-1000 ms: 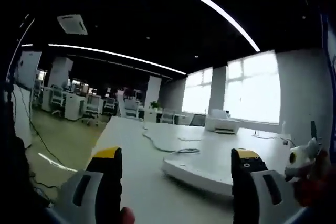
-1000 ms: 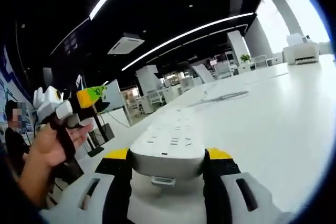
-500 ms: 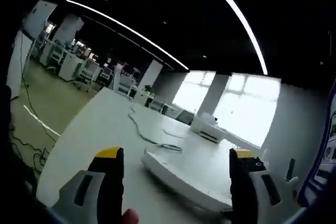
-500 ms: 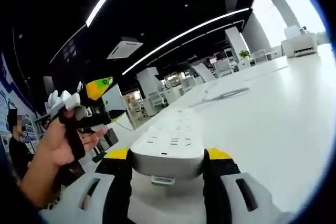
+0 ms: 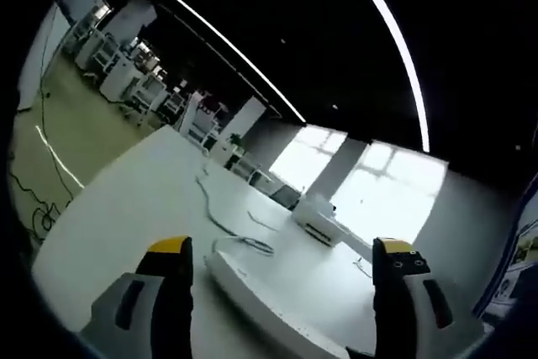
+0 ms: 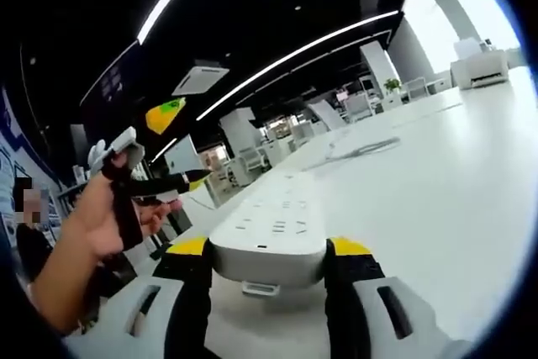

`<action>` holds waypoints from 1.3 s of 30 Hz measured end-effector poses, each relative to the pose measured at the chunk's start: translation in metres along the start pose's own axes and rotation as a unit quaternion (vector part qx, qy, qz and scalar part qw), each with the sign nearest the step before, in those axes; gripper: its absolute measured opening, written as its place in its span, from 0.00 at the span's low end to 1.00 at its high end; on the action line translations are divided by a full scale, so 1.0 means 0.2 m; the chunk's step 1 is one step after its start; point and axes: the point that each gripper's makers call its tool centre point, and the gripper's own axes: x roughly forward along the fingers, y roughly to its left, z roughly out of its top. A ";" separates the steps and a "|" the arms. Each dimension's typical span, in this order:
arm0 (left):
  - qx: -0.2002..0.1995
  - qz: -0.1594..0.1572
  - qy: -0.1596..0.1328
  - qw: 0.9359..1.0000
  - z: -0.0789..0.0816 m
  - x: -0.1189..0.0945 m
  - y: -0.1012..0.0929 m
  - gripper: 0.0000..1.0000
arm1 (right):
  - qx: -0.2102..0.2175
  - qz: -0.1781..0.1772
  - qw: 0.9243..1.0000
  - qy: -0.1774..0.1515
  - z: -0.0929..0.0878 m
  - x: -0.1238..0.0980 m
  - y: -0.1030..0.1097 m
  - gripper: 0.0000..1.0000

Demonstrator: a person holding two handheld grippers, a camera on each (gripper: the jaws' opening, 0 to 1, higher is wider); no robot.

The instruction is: Pick up the power strip scattered on the table, fix it on the side mounting bracket of the table, and press the switch

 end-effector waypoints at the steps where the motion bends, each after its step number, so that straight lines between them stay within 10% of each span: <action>1: -0.011 0.001 0.007 1.000 -0.01 0.01 0.01 0.88 | 0.001 0.001 1.000 -0.001 0.00 0.00 0.00 0.49; 18: -0.134 0.010 0.064 0.989 -0.16 0.13 0.12 0.90 | 0.049 0.013 0.999 -0.006 0.02 -0.02 0.00 0.48; 39: -0.247 -0.025 0.130 0.960 -0.30 0.26 0.14 0.88 | 0.064 0.017 0.998 -0.005 0.02 -0.03 0.02 0.48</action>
